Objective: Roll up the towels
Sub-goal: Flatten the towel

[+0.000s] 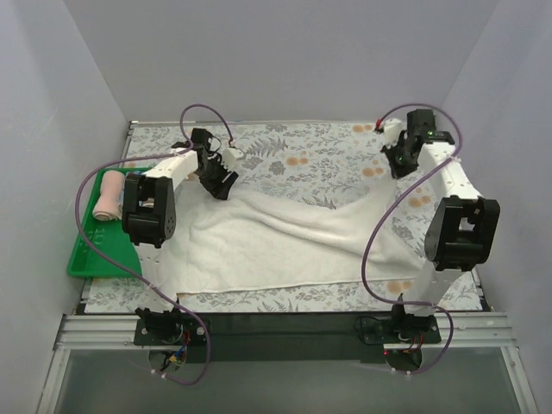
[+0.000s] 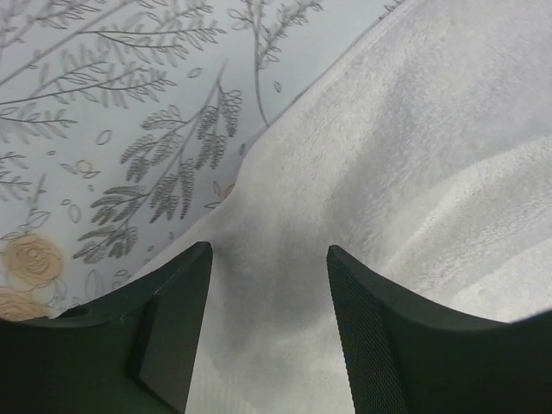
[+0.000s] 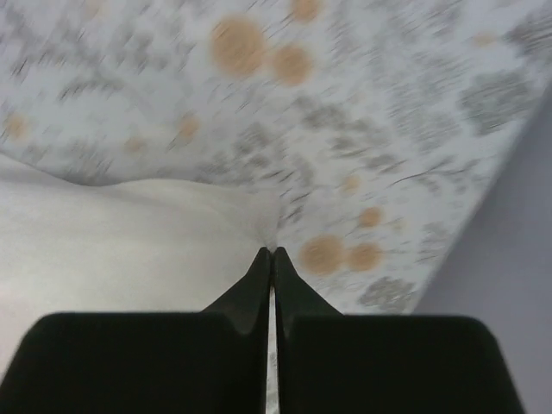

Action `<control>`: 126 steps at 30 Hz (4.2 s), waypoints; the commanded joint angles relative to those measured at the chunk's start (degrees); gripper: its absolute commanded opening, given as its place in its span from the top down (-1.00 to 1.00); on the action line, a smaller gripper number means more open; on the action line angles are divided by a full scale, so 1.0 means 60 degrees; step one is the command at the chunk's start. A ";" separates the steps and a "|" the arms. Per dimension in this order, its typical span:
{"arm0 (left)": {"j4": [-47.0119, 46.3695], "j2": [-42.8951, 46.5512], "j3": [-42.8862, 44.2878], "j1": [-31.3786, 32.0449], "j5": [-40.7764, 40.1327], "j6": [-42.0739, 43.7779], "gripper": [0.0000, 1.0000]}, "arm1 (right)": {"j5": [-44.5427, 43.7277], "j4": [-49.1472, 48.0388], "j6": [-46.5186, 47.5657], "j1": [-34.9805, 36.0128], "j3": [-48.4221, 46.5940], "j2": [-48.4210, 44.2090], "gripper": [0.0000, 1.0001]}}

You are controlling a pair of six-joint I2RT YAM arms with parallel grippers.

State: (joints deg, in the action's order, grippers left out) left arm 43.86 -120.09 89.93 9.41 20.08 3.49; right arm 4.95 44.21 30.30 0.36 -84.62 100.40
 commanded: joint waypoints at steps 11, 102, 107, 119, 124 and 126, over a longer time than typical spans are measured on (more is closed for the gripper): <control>-0.0570 -0.0127 0.1711 -0.0836 0.0947 -0.1957 -0.07 | -0.2389 -0.1962 -0.0216 -0.1143 -0.3987 0.3818 0.26; 0.0060 0.4474 -0.4060 -0.1538 -0.0401 -0.1665 0.36 | -0.1074 -0.1699 0.0750 -0.2565 0.5299 -0.0298 0.57; -0.0029 0.4050 -0.4207 -0.1554 -0.0986 -0.1592 0.49 | -0.1191 -0.1699 0.0838 -0.2653 0.5373 -0.0239 0.58; -0.0249 0.3975 -0.5832 -0.2168 -0.2320 -0.1123 0.59 | -0.2524 -0.2109 0.1788 -0.3851 0.5841 0.0288 0.58; -0.0234 0.4239 -0.6126 -0.2301 -0.2497 -0.0918 0.60 | -0.2949 -0.2299 0.2492 -0.4644 0.6192 0.0318 0.58; -0.0161 0.4254 -0.6112 -0.2315 -0.2308 -0.0903 0.61 | -0.2978 -0.2299 0.2770 -0.4864 0.6353 0.0216 0.58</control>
State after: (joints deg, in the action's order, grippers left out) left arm 40.49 -94.89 55.48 -2.52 12.08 -4.14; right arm 3.97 34.24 38.00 -23.05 -54.11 95.24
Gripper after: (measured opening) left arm 0.198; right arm 0.213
